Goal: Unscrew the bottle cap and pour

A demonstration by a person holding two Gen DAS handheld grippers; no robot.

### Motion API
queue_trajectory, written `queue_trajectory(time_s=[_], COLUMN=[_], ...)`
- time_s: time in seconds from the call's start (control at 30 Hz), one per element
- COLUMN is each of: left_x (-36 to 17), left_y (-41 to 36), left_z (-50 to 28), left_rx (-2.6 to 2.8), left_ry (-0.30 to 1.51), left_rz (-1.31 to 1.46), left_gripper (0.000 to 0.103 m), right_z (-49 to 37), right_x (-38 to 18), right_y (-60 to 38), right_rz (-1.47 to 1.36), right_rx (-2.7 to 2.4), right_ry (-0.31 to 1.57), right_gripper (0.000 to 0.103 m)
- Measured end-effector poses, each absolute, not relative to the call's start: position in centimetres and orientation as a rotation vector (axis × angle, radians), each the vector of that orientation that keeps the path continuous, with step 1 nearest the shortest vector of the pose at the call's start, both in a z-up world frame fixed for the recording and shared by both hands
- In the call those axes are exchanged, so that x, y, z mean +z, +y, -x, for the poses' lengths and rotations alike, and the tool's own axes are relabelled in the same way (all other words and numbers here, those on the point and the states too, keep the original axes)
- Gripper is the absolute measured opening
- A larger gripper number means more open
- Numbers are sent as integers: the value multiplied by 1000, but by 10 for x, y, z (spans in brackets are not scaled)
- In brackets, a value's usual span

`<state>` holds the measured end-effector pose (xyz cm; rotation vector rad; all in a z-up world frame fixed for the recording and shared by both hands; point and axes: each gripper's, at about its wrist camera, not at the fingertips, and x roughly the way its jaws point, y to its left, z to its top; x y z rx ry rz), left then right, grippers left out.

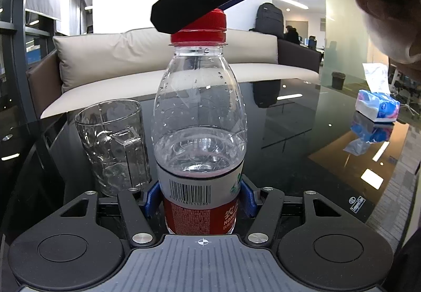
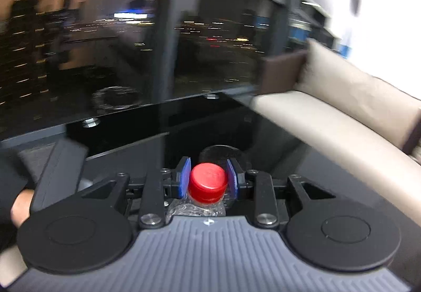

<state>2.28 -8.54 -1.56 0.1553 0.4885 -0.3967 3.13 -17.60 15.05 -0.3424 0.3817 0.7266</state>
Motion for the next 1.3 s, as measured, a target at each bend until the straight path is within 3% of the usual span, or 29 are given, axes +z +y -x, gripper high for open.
queue_trajectory(time_s=[0.3, 1.3], left_x=[-16, -17], left_y=[-85, -79], left_z=[-22, -21], left_rx=[-391, -400], left_ry=[488, 477], left_rz=[-155, -137], left_gripper=[55, 55], right_z=[-4, -39], right_x=[136, 136], right_y=[-160, -183], right_rz=[146, 193], right_rx=[479, 832], right_ry=[364, 337], right_gripper=[33, 31])
